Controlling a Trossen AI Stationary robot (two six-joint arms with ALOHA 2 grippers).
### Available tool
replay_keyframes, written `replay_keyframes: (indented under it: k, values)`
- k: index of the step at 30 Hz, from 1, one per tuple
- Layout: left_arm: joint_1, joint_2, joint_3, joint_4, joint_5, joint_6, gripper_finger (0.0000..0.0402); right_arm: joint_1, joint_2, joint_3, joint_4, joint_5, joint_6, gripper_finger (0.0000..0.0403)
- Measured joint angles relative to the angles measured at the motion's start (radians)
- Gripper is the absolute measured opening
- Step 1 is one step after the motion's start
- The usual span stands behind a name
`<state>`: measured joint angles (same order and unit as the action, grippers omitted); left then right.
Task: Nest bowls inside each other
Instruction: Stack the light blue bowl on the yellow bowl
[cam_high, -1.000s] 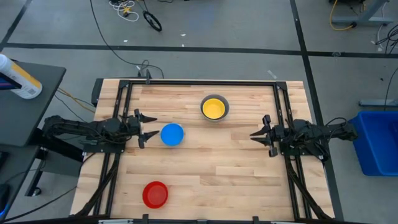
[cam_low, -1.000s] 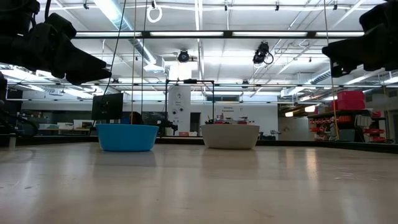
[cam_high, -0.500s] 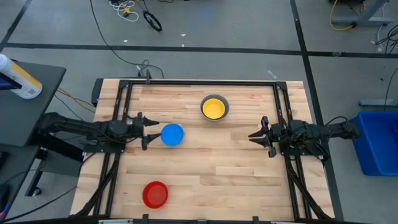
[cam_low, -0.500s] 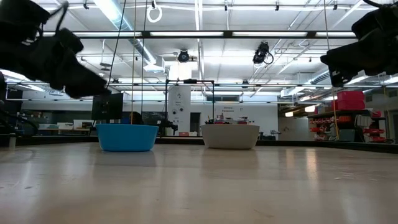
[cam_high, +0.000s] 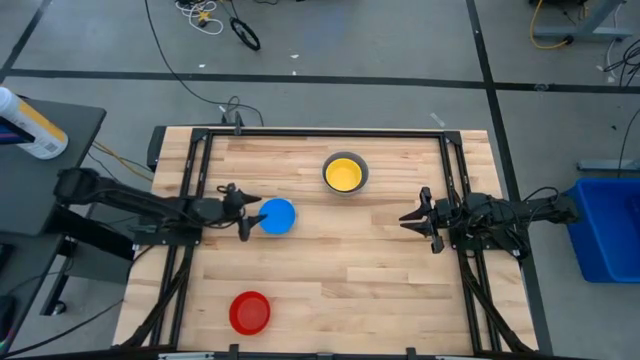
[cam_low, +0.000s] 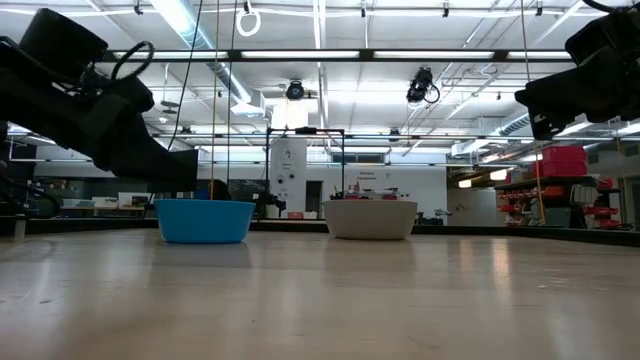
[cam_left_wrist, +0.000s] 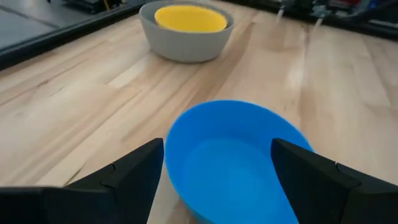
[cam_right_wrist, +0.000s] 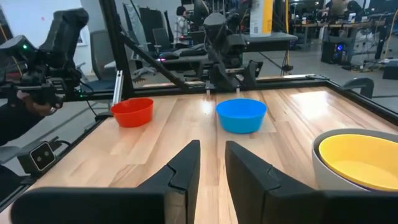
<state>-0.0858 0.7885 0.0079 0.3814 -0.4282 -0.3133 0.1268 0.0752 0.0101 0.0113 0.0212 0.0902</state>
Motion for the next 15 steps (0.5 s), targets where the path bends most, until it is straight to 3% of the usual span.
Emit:
replay_keyframes:
  k: [7,15]
  values:
    - [0.061,0.197,0.000,0.132,0.011,-0.024,0.0306,0.000,0.001,0.000,-0.001,-0.018,0.000,0.0084]
    - [0.137,0.369,0.004,0.290,0.097,-0.023,0.0306,0.000,0.001,0.000,-0.002,-0.023,0.000,0.0091]
